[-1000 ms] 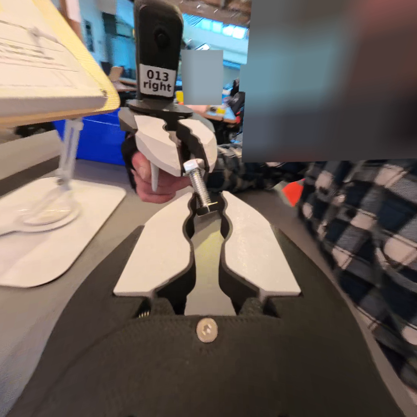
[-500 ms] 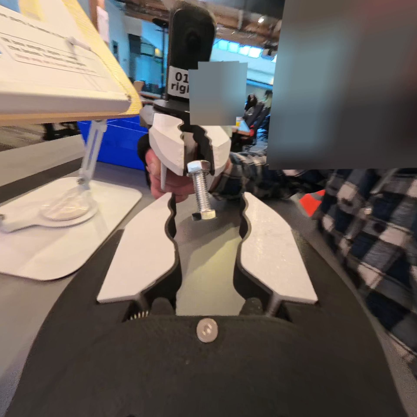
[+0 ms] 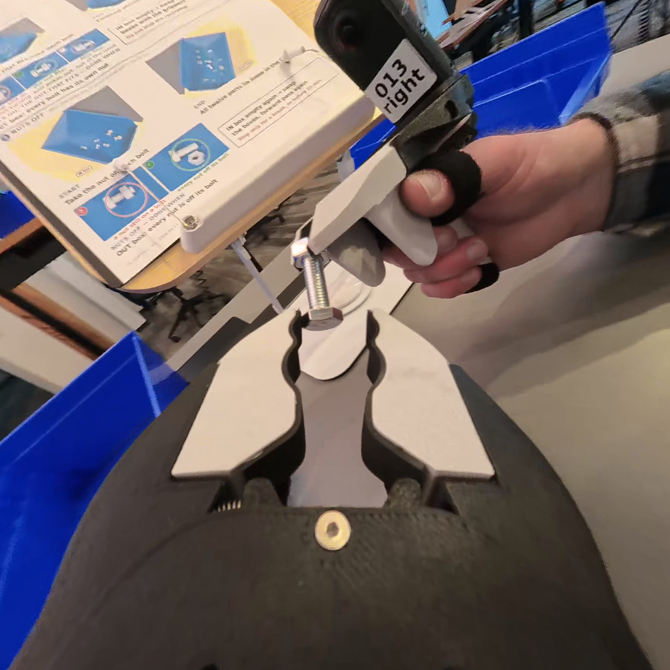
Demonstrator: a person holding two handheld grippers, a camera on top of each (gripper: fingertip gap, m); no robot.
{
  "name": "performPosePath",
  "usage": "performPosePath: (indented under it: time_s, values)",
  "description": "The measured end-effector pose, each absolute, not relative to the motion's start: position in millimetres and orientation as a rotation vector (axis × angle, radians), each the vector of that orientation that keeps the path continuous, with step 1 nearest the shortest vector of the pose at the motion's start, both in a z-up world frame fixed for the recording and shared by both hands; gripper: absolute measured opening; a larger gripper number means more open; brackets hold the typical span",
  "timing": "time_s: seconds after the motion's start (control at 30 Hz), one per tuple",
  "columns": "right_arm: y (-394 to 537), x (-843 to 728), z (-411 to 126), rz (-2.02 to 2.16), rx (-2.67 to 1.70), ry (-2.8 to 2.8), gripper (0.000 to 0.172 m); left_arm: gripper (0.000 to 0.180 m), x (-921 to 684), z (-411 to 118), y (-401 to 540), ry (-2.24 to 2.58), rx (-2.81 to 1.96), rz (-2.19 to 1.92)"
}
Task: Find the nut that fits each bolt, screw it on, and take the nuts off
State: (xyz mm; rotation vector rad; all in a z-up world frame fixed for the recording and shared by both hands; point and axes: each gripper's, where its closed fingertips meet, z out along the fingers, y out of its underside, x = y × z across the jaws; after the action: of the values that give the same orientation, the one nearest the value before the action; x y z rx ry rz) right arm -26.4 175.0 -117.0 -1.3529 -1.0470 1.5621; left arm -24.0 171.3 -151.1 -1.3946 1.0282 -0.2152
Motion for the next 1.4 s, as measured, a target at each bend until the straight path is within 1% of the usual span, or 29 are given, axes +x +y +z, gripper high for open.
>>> performPosePath:
  time_s: [0.2, 0.53, 0.93, 1.17, 1.4]
  values:
    - [171, -29, -118, 1.513, -1.343, -1.080, 0.018, 0.031, -27, -150, 174, 1.018, -1.401, -0.184]
    - [171, -28, -118, 1.353, -1.300, -1.115, 0.018, 0.021, -28, -150, 175, 1.001, -1.420, -0.202]
    - [169, -27, -116, 1.324, -1.274, -1.138, 0.018, 0.020, -27, -148, 173, 0.998, -1.430, -0.262]
    - [158, -25, -113, 1.338, -1.214, -1.252, 0.018, 0.020, -22, -146, 159, 1.038, -1.469, -0.536]
    - [124, -19, -101, 1.303, -1.029, -1.493, 0.018, 0.019, -11, -132, 119, 1.094, -1.417, -1.168]
